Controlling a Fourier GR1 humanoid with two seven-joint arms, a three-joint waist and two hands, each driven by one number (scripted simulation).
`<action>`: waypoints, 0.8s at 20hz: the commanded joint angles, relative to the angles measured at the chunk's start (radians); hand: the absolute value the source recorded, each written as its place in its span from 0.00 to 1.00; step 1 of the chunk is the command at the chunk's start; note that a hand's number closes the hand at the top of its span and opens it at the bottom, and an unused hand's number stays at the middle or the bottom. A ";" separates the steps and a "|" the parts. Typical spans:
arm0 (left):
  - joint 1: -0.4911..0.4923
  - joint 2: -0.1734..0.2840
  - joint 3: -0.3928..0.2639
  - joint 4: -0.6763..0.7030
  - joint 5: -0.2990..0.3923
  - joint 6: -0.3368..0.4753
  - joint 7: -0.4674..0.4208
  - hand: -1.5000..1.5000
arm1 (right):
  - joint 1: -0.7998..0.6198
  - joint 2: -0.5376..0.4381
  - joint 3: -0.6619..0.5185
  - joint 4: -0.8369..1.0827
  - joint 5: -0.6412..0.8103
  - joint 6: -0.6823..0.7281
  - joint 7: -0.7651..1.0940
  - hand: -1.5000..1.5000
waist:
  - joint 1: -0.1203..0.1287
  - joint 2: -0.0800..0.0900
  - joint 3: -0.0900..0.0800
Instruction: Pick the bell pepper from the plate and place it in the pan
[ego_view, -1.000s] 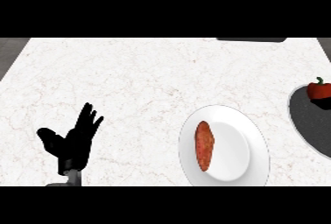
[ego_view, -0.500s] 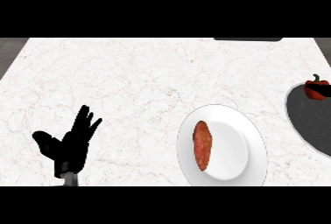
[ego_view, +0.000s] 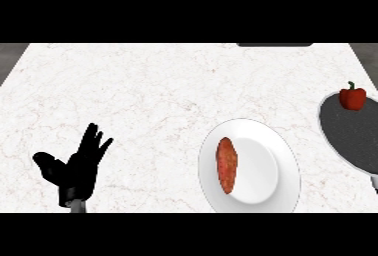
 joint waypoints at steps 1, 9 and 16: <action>-0.009 -0.032 -0.012 0.042 -0.013 0.036 0.029 0.50 | 0.089 -0.067 -0.039 0.028 -0.074 0.222 -0.080 0.00 | -0.012 0.003 -0.005; 0.041 0.018 0.020 0.009 0.009 -0.012 0.043 0.50 | 0.206 -0.062 0.000 -0.114 -0.146 0.357 -0.053 0.00 | -0.017 -0.006 -0.009; 0.059 -0.005 0.008 0.040 -0.013 -0.013 -0.010 0.50 | 0.417 0.031 -0.007 -0.336 -0.246 0.358 -0.007 0.00 | -0.026 -0.007 -0.010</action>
